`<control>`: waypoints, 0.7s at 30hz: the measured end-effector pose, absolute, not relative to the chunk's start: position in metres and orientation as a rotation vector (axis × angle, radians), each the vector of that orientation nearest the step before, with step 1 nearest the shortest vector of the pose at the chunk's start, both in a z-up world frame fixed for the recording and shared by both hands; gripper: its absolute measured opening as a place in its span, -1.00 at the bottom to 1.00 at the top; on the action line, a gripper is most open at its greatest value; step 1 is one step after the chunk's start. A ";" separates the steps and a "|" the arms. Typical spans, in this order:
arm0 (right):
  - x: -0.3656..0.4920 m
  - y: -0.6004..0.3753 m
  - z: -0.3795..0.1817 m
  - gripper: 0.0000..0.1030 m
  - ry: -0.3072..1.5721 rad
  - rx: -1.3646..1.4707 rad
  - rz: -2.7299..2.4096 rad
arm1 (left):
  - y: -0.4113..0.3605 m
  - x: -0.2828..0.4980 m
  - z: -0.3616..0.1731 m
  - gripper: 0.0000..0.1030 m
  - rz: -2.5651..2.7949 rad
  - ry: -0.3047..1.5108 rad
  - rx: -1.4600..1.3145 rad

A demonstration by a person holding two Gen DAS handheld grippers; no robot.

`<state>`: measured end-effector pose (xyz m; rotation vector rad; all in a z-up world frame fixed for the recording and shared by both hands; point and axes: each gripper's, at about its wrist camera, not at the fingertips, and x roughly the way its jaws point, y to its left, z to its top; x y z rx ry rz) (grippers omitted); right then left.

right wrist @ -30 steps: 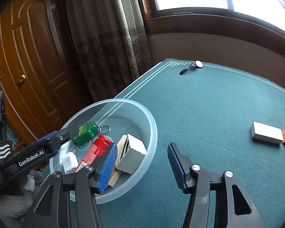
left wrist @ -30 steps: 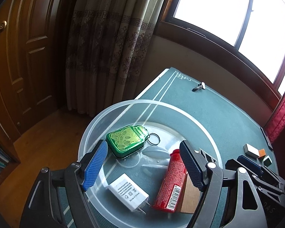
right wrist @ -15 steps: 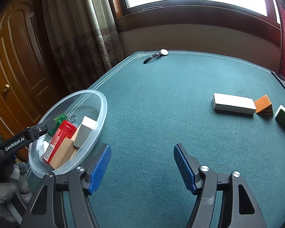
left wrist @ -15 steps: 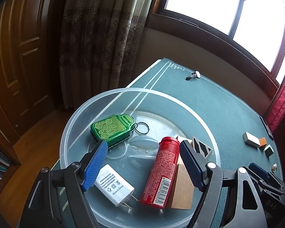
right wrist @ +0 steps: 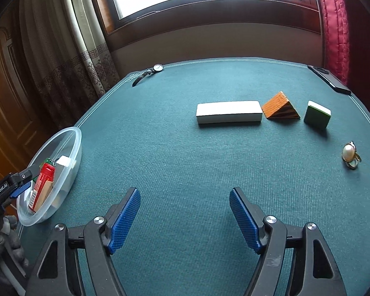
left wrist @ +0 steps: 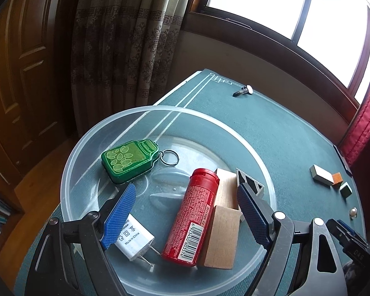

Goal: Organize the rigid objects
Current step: 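Move the right tool to the pearl ring and grasp it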

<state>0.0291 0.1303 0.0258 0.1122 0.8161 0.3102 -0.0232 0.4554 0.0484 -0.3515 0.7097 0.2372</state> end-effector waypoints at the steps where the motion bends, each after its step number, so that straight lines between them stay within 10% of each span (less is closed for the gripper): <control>1: 0.029 0.126 0.026 0.51 0.815 0.115 0.300 | 0.453 -0.023 0.049 0.65 0.233 0.711 -0.348; 21: 0.035 -0.003 0.020 0.51 0.785 0.213 0.031 | 0.405 -0.010 0.053 0.68 0.183 0.723 -0.256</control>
